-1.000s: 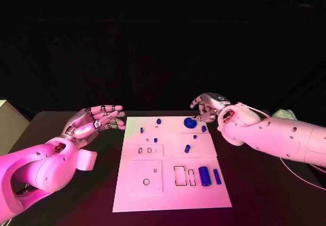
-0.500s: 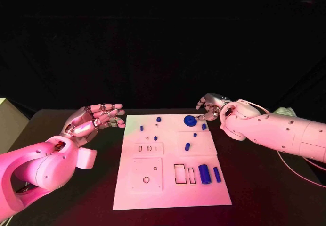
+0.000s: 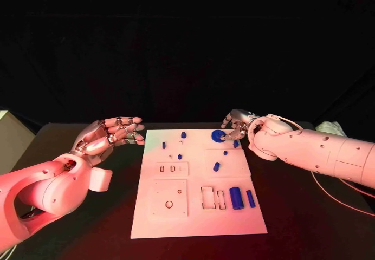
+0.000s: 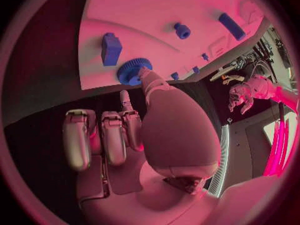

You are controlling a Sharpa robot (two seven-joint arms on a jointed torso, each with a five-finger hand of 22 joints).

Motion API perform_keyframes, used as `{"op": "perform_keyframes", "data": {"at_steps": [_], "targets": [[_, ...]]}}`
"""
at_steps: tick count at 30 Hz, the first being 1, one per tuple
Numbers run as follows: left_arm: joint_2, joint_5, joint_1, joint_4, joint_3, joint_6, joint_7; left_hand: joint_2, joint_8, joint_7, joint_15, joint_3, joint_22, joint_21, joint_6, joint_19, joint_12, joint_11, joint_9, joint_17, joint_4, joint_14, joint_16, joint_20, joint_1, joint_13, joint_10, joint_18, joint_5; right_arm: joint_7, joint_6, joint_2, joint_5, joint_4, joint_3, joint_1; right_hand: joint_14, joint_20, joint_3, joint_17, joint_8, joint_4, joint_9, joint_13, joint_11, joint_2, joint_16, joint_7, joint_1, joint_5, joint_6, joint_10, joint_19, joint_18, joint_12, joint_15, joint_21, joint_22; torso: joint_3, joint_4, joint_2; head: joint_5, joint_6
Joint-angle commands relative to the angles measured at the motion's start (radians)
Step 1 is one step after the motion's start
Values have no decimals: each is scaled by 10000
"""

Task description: Assemble the parts on the task board

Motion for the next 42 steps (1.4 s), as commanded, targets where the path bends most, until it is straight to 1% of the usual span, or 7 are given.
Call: {"op": "perform_keyframes", "data": {"at_steps": [1, 4, 15, 26, 31, 36, 42], "targets": [[14, -40, 11, 3, 7, 197, 51, 16, -46, 374, -22, 0, 13, 53, -59, -64, -41, 17, -12, 11, -40, -62, 41, 21, -96, 17, -16, 62, -29, 12, 346, 18, 157, 50, -1, -13, 1044, 86, 1, 2558, 68, 85, 25, 1647, -9, 34, 71, -7, 91, 33, 135, 248, 526, -208, 60, 79, 59, 1687, -1, -14, -6, 4, -23], [7, -40, 11, 0, 7, 194, 48, 18, -63, 374, -18, -2, 40, 98, -68, -97, -43, 19, -10, 38, -66, -79, 62, 26, -102, 20, -30, 64, -29, 17, 383, 20, 176, 85, -3, -21, 1046, 84, 10, 2568, 96, 111, 34, 1684, -19, 44, 74, -20, 98, 33, 179, 279, 542, -215, 86, 73, 84, 1719, -5, -31, -1, 4, -35], [-5, -40, 11, -9, 7, 194, 25, 18, -63, 374, -18, -2, 40, 98, -68, -97, -43, 19, -10, 38, -66, -79, 62, 26, -102, 20, -30, 64, -29, 107, 234, 14, 244, 132, -6, -32, 1050, 66, 75, 2587, 166, 179, 54, 1765, -58, 89, 81, -64, 153, 73, 295, 350, 585, -235, 142, 45, 154, 1808, 4, -9, 4, -4, -29], [14, -40, 11, -28, 7, 195, -9, 55, -72, 374, -20, 21, 68, 142, -63, -125, -40, 19, -6, 63, -93, -96, 79, 28, -87, 24, -35, 68, -29, 66, 365, 169, 276, -33, -18, -56, 1054, 5, 367, 2606, 249, 304, 57, 1842, -137, 268, 87, -149, 276, 111, 481, 420, 623, -254, 188, -28, 220, 1897, 2, -21, 10, -21, -41], [15, -40, 11, -30, 7, 199, -16, 55, -72, 374, -20, 21, 68, 142, -63, -125, -40, 19, -6, 63, -93, -96, 79, 28, -87, 24, -35, 68, -29, -5, 406, 232, 252, -78, -25, -73, 1052, -2, 377, 2596, 244, 350, 49, 1836, -137, 243, 84, -146, 228, 72, 482, 414, 619, -253, 181, -32, 216, 1893, 3, -6, 23, -29, -56], [26, -40, 11, -45, 7, 207, -23, 66, -76, 373, -21, 30, 80, 161, -62, -137, -40, 18, -4, 72, -107, -103, 85, 29, -80, 25, -36, 70, -30, -64, 415, 274, 191, -68, -27, -80, 1051, -5, 336, 2592, 223, 456, 30, 1811, -129, 123, 82, -134, 108, 24, 453, 389, 612, -251, 155, -25, 212, 1892, -5, 6, 23, -40, -57], [40, -40, 11, -60, 7, 219, -30, 66, -76, 373, -21, 30, 80, 161, -62, -137, -40, 18, -4, 72, -107, -103, 85, 29, -80, 25, -36, 70, -30, -94, 399, 303, 69, -54, -29, -86, 1053, -1, 302, 2602, 217, 516, 22, 1815, -119, 68, 86, -125, 57, 11, 438, 390, 622, -256, 154, -17, 227, 1913, 4, -10, 17, -25, -66]]}}
